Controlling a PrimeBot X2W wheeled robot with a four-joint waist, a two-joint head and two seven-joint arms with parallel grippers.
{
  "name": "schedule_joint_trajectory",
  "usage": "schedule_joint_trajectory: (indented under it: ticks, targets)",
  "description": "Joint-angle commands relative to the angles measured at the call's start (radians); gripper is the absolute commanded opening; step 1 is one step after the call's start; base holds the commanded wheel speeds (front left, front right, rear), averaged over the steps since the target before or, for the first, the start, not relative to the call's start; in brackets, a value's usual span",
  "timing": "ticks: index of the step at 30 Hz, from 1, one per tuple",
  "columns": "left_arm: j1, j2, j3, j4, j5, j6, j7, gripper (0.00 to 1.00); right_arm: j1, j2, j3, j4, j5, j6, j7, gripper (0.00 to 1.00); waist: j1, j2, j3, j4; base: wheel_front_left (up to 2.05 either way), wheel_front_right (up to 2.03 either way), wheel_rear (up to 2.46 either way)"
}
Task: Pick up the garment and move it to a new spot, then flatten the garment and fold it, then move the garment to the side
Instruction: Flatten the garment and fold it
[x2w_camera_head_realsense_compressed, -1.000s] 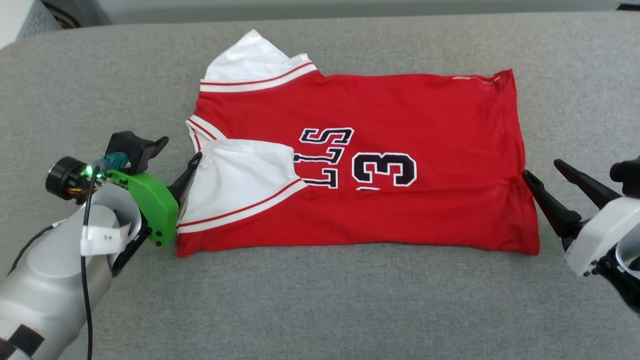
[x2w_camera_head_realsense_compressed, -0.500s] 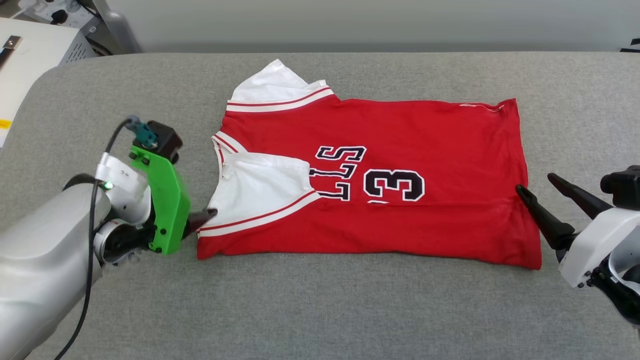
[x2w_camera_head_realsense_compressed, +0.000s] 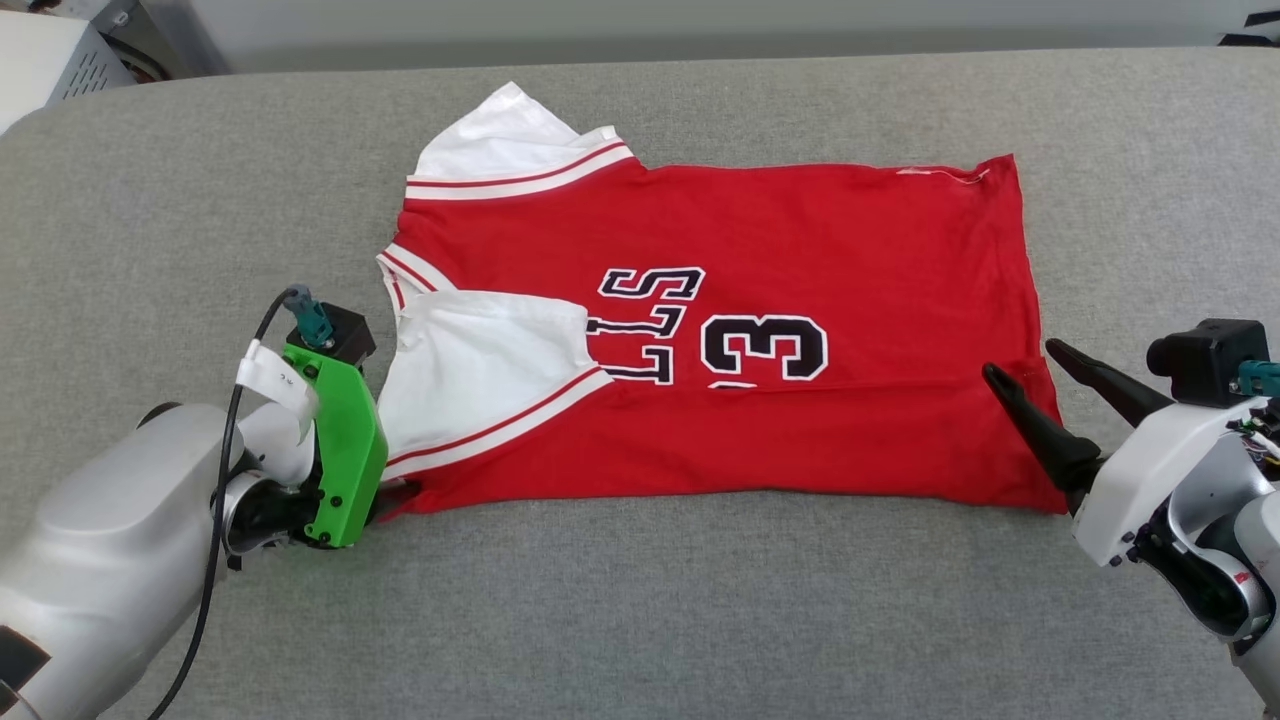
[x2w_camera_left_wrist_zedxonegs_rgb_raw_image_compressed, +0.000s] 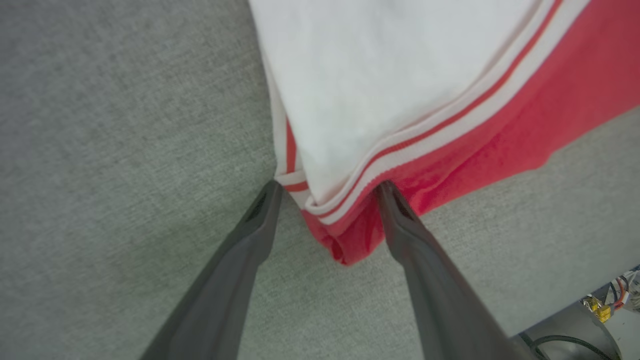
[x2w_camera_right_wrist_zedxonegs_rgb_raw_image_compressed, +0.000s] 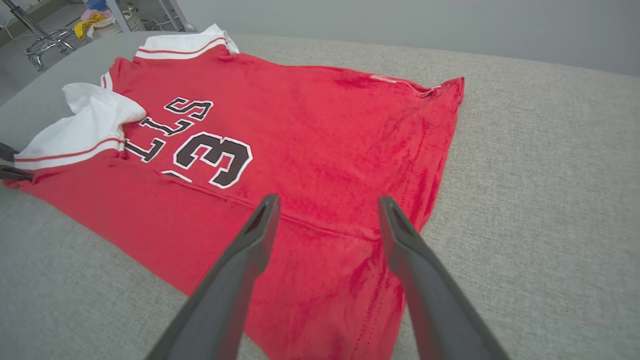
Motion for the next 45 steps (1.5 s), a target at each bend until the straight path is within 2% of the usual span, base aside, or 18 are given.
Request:
schedule_joint_trajectory:
  ticks: [1,5,6,7,12,16,20,24,28,31,32,33,35,40,44,45]
  targets:
    - [0.036,-0.017,-0.02,0.008,0.009,-0.002,0.021,1.0,-0.018,0.006,0.006,0.003,-0.006,-0.001,-0.002,1.0,0.0,0.0,0.02,-0.017,0.0,0.0,0.0]
    - [0.065,-0.023,-0.033,0.007,0.005,-0.002,0.023,1.0,-0.026,0.008,0.014,0.016,-0.001,-0.001,-0.012,1.0,0.0,0.0,0.026,-0.022,0.0,0.0,0.0]
    - [0.071,-0.023,-0.034,0.005,0.0,-0.002,0.018,0.61,-0.027,0.007,0.015,0.02,0.0,-0.001,-0.015,1.0,0.0,0.0,0.025,-0.023,0.0,0.0,0.0]
    - [0.074,-0.022,-0.034,0.002,-0.006,-0.002,-0.001,0.0,-0.029,0.004,0.015,0.022,0.001,-0.001,-0.017,1.0,0.0,0.0,0.023,-0.023,0.0,0.0,0.0]
    - [0.075,-0.001,-0.036,-0.029,-0.007,-0.002,-0.077,0.0,-0.048,-0.024,0.014,0.013,-0.005,-0.001,-0.002,1.0,0.0,0.0,-0.006,-0.018,0.0,0.0,0.0]
    - [0.063,0.019,-0.041,-0.079,0.028,-0.002,-0.146,0.0,-0.07,-0.075,-0.001,-0.017,-0.013,-0.001,0.055,1.0,0.0,0.0,-0.032,-0.008,0.0,0.0,0.0]
    - [0.05,0.049,-0.046,-0.141,0.065,-0.002,-0.202,0.0,-0.106,-0.152,-0.013,-0.064,-0.001,-0.001,0.235,1.0,0.0,0.0,-0.047,0.005,0.0,0.0,0.0]
    - [0.038,0.061,-0.047,-0.167,0.085,-0.002,-0.228,0.0,-0.12,-0.182,-0.015,-0.079,0.037,-0.001,0.414,1.0,0.0,0.0,-0.041,0.012,0.0,0.0,0.0]
    - [0.021,0.062,-0.049,-0.181,0.102,-0.002,-0.24,0.0,-0.114,-0.164,-0.01,-0.057,0.062,-0.001,0.546,1.0,0.0,0.0,-0.022,0.019,0.0,0.0,0.0]
    - [0.007,0.057,-0.049,-0.184,0.112,-0.002,-0.246,0.0,-0.104,-0.128,-0.003,-0.019,0.056,-0.001,0.592,1.0,0.0,0.0,-0.004,0.024,0.0,0.0,0.0]
    - [0.002,0.054,-0.05,-0.185,0.116,-0.002,-0.248,0.0,-0.101,-0.111,0.001,-0.001,0.05,-0.001,0.599,1.0,0.0,0.0,0.003,0.026,0.0,0.0,0.0]
    - [-0.012,0.051,-0.05,-0.189,0.125,-0.002,-0.253,0.0,-0.099,-0.067,0.002,0.045,0.037,-0.001,0.602,1.0,0.0,0.0,0.021,0.031,0.0,0.0,0.0]
    - [-0.021,0.05,-0.051,-0.191,0.133,-0.002,-0.257,0.0,-0.095,-0.034,0.004,0.085,0.021,-0.001,0.593,1.0,0.0,0.0,0.035,0.035,0.0,0.0,0.0]
    - [-0.031,0.045,-0.052,-0.186,0.152,-0.002,-0.269,0.0,-0.07,0.011,0.062,0.18,-0.033,-0.001,0.593,1.0,0.0,0.0,0.056,0.041,0.0,0.0,0.0]
    - [-0.027,0.038,-0.052,-0.176,0.157,-0.002,-0.282,0.0,-0.048,0.04,0.092,0.225,-0.014,-0.001,0.581,1.0,0.0,0.0,0.061,0.04,0.0,0.0,0.0]
    - [-0.024,0.038,-0.052,-0.172,0.156,-0.002,-0.286,0.0,-0.048,0.042,0.099,0.228,-0.008,-0.001,0.573,0.71,0.0,0.0,0.06,0.038,0.0,0.0,0.0]
